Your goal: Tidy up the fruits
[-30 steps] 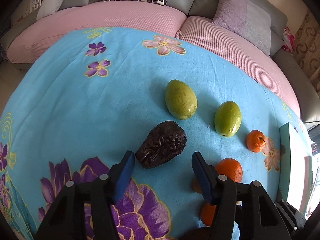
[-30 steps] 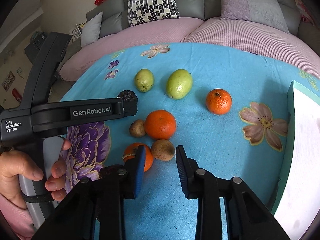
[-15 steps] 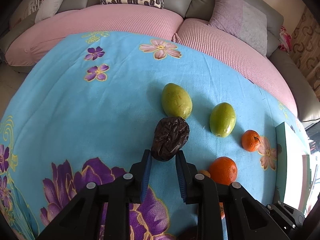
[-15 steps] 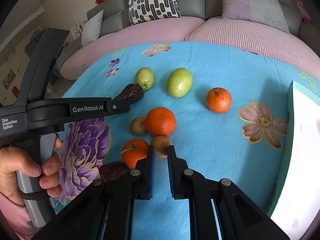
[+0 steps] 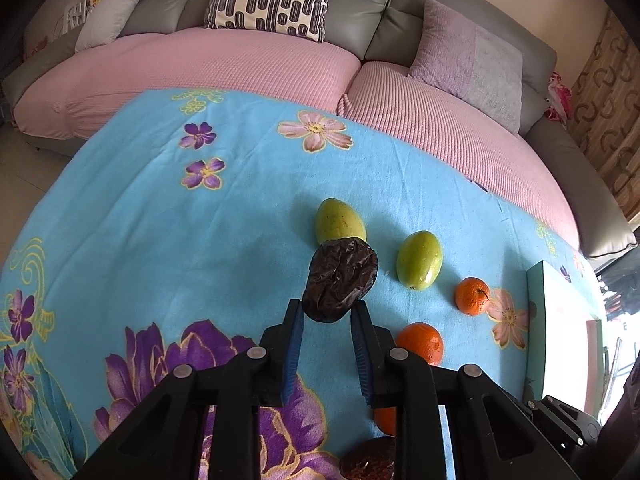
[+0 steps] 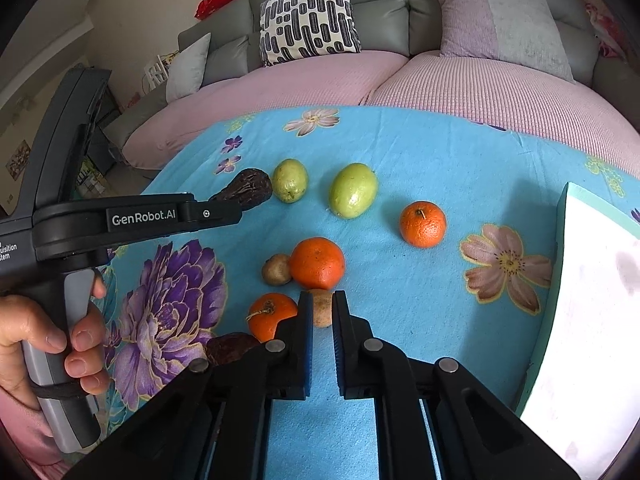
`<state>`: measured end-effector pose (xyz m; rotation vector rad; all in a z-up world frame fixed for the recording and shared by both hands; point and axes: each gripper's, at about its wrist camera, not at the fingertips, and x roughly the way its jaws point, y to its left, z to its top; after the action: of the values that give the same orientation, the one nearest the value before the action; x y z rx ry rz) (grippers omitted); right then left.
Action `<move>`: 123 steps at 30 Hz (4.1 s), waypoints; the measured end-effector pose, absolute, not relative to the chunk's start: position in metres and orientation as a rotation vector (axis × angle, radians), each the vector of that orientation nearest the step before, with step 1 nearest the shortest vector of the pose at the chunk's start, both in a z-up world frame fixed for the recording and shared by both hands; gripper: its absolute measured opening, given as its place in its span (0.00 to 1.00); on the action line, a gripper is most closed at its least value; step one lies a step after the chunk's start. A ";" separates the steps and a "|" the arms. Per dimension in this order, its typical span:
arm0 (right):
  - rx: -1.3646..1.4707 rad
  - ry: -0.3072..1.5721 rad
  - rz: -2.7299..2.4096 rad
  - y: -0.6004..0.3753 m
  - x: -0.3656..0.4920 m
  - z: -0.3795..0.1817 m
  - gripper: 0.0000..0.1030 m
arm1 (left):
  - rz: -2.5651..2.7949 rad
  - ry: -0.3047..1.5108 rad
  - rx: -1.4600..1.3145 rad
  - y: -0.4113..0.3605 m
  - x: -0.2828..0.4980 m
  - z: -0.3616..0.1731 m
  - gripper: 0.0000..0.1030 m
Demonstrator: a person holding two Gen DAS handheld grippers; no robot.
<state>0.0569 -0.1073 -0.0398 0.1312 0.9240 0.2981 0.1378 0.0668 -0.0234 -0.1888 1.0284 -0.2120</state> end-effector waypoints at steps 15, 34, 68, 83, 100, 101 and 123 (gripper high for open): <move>0.199 0.955 0.289 -0.104 0.068 -0.064 0.32 | -0.197 0.994 -0.209 0.078 0.125 -0.011 0.25; 0.193 0.941 0.281 -0.109 0.065 -0.056 0.22 | -0.199 0.977 -0.213 0.079 0.123 -0.007 0.25; 0.195 0.877 0.210 -0.134 0.054 -0.028 0.22 | -0.199 1.086 -0.209 0.073 0.136 -0.044 0.41; 0.303 0.834 0.003 -0.212 0.023 0.003 0.22 | -0.339 0.893 -0.178 0.042 0.104 0.026 0.41; 0.432 0.809 -0.457 -0.361 -0.075 0.022 0.22 | -0.728 0.913 0.071 -0.119 0.028 0.025 0.41; 0.439 0.801 -0.464 -0.364 -0.078 0.024 0.22 | -0.743 0.912 0.077 -0.125 0.024 0.024 0.41; 0.474 0.942 -0.434 -0.368 -0.056 -0.023 0.23 | -0.799 1.017 0.202 -0.174 0.014 -0.038 0.41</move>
<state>-0.0557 -0.3681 -0.0231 0.4744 0.9418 -0.4340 0.0136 -0.1742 -0.0381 0.2017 1.0174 -0.7994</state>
